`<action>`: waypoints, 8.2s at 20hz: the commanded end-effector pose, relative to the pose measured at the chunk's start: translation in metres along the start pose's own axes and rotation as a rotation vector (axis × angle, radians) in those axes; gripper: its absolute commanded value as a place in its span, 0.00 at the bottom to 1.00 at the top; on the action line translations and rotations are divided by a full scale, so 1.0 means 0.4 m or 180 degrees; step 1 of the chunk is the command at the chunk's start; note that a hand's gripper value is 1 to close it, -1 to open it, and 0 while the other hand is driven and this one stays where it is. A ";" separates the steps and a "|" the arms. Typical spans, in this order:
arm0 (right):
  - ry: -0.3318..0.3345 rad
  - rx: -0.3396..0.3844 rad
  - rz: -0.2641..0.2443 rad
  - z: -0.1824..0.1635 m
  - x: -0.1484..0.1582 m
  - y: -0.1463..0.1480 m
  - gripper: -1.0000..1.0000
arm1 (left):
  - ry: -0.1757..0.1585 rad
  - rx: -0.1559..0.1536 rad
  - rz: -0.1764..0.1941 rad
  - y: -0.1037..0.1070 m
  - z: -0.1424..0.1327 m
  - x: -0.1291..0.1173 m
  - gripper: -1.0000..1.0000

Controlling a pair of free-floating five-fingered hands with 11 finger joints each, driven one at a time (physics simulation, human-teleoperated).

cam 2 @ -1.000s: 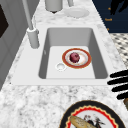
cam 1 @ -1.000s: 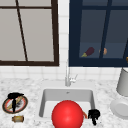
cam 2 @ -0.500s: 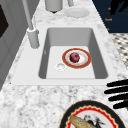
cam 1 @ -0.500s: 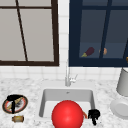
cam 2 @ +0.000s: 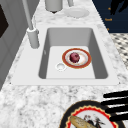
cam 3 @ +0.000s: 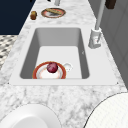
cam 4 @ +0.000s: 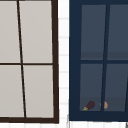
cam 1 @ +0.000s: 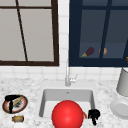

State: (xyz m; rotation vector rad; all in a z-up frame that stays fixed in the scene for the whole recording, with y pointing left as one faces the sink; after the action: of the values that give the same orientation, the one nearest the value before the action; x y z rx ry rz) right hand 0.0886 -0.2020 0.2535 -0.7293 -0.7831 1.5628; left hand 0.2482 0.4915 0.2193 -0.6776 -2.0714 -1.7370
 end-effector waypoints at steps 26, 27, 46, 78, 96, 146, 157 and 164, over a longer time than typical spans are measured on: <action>0.0000 0.0000 0.0000 0.000 0.000 0.000 0.50 | 0.0035 0.0157 0.0322 -0.003 0.252 -0.359 0.00; 0.0000 0.0000 0.0000 0.000 0.000 0.000 0.50 | 0.0064 0.0186 0.0249 -0.004 0.252 -0.375 0.00; 0.0000 0.0000 0.0000 0.000 0.000 0.000 0.50 | 0.0410 -0.0013 0.0203 -0.033 0.194 -0.362 1.00; 0.0000 0.0000 0.0000 0.000 0.000 0.000 0.50 | 0.0082 -0.0003 -0.0213 0.182 0.072 -0.171 1.00; 0.0000 0.0000 0.0000 0.000 0.000 0.000 0.50 | 0.0243 0.0041 -0.0258 0.281 -0.217 -0.088 1.00; 0.0000 0.0000 0.0000 0.000 0.000 0.000 0.50 | 0.0464 -0.0136 -0.0260 -0.071 -1.078 -0.275 1.00; 0.0000 0.0000 0.0000 0.000 0.000 0.000 0.50 | 0.0392 -0.0215 -0.0306 -0.233 -1.188 -0.437 1.00; 0.0000 0.0000 0.0000 0.000 0.000 0.000 0.50 | 0.0399 -0.0141 -0.0365 -0.356 -1.210 -0.419 1.00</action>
State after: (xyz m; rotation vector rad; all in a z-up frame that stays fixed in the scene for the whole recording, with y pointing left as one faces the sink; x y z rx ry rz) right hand 0.0886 -0.2020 0.2535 -0.7293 -0.7831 1.5628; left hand 0.3058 -0.0247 0.1125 -0.4662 -2.0184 -1.8032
